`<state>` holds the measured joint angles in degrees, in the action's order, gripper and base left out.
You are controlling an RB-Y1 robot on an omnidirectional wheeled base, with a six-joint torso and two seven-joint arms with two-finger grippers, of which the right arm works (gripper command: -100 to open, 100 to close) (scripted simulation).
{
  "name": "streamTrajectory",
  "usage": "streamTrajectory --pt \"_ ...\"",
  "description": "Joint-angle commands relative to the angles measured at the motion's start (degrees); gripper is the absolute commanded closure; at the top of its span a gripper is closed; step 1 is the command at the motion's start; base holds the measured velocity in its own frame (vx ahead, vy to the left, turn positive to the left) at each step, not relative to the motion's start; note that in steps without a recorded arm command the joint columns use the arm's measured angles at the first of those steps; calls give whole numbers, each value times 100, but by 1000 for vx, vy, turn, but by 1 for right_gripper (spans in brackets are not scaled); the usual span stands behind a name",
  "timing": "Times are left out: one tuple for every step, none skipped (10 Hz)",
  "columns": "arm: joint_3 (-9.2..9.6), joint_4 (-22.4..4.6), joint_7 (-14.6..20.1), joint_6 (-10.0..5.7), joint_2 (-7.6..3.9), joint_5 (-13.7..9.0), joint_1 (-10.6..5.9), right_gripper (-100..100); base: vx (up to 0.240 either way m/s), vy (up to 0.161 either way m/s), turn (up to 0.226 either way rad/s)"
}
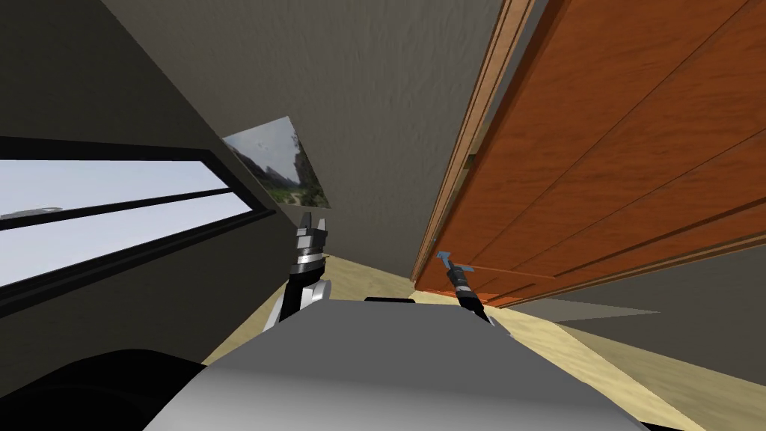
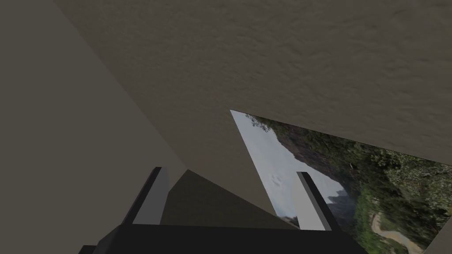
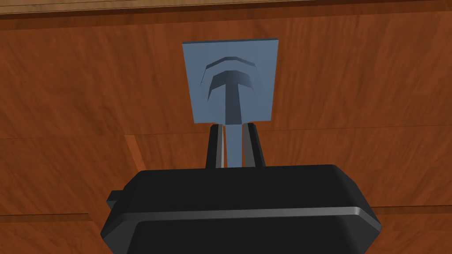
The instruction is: Pull the door open
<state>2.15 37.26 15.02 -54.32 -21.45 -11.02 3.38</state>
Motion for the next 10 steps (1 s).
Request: streamTrajectory --pt "101 75 125 -100 -97 46 140 100 -224 -84 147" --pt "159 84 199 -165 -158 72 194 100 -218 -67 156" --pt "232 94 291 -246 -232 105 260 100 -232 -58 135" --pt "264 99 331 -281 -265 120 290 100 -226 -56 119" --pt "250 136 284 -224 -220 115 283 100 -98 -18 28" --pt "313 95 368 -375 -279 141 385 100 -156 -37 181" --pt "337 77 409 -458 -318 150 432 100 -229 -71 215" --pt "363 57 453 -551 -360 160 484 100 -209 -74 142" --pt "391 36 501 -648 -405 170 539 100 -198 -44 125" --pt "419 14 548 -745 -450 181 594 100 -218 -50 147"
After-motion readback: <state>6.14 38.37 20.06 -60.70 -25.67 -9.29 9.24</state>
